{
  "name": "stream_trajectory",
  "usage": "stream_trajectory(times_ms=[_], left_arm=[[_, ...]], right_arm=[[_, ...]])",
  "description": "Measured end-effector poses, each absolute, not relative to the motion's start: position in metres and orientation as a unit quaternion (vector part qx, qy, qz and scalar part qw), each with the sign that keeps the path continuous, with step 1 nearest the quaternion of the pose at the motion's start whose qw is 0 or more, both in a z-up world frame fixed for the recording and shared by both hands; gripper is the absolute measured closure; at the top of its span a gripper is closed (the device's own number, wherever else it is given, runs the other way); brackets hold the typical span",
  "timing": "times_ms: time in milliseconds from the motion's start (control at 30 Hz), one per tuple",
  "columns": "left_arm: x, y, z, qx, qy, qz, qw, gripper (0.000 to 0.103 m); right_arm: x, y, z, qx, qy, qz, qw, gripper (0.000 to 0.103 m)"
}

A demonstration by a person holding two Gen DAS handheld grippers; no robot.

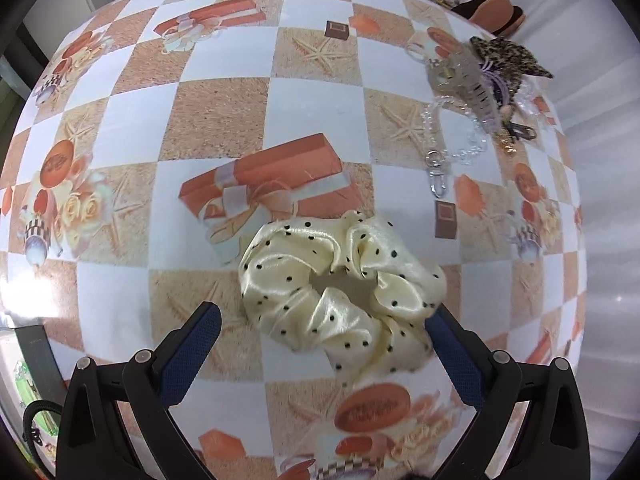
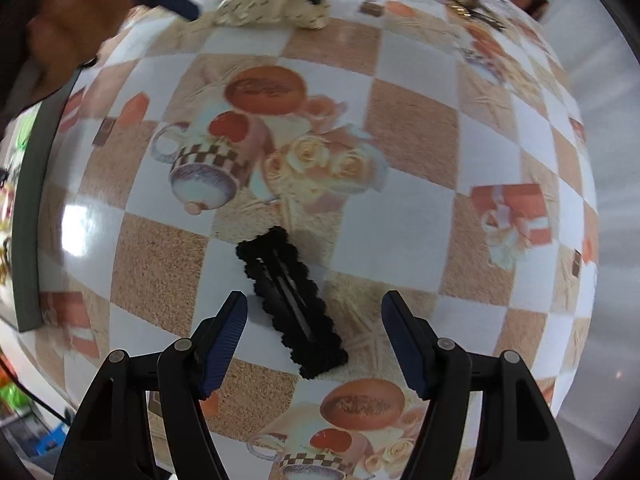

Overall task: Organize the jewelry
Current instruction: 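Grasp the cream polka-dot scrunchie with the left gripper while the right grasps the black hair clip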

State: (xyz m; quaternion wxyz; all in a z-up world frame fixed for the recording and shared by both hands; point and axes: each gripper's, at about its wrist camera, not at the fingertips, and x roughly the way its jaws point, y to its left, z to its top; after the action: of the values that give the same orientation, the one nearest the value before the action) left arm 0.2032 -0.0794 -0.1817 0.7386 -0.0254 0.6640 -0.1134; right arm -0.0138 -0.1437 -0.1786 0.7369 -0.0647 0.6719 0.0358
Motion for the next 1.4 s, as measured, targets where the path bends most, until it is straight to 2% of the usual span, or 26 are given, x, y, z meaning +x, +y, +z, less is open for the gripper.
stream_trajectory(times_ms=[200, 300, 400, 467, 500, 533, 633, 1067, 1400], left_arm=[[0.204, -0.092, -0.191, 0.013, 0.661, -0.098, 0.744, 0.000], [0.203, -0.098, -0.190, 0.037, 0.651, -0.100, 0.751, 0.009], [0.201, -0.105, -0.186, 0.054, 0.641, -0.109, 0.757, 0.027], [0.200, -0.109, -0.183, 0.067, 0.634, -0.116, 0.761, 0.049], [0.200, -0.110, -0.182, 0.072, 0.631, -0.118, 0.763, 0.056], [0.200, -0.109, -0.180, 0.075, 0.629, -0.121, 0.764, 0.069], [0.198, -0.109, -0.175, 0.067, 0.625, -0.130, 0.767, 0.080], [0.142, -0.071, -0.146, 0.059, 0.612, -0.163, 0.771, 0.083], [0.089, -0.036, -0.127, 0.039, 0.619, -0.168, 0.767, 0.083]], right_arm=[[-0.011, -0.145, -0.185, -0.064, 0.672, 0.055, 0.736, 0.032], [-0.005, -0.139, -0.190, -0.069, 0.672, 0.063, 0.734, 0.036], [-0.012, -0.138, -0.182, -0.072, 0.672, 0.068, 0.734, 0.045], [-0.015, -0.138, -0.173, -0.075, 0.672, 0.072, 0.733, 0.061], [-0.015, -0.136, -0.171, -0.076, 0.673, 0.074, 0.732, 0.065], [-0.016, -0.131, -0.171, -0.077, 0.675, 0.077, 0.730, 0.069], [-0.014, -0.128, -0.170, -0.064, 0.676, 0.074, 0.731, 0.070], [-0.017, -0.182, -0.148, 0.123, 0.680, 0.046, 0.721, 0.070], [-0.020, -0.194, -0.139, 0.157, 0.673, 0.041, 0.721, 0.070]])
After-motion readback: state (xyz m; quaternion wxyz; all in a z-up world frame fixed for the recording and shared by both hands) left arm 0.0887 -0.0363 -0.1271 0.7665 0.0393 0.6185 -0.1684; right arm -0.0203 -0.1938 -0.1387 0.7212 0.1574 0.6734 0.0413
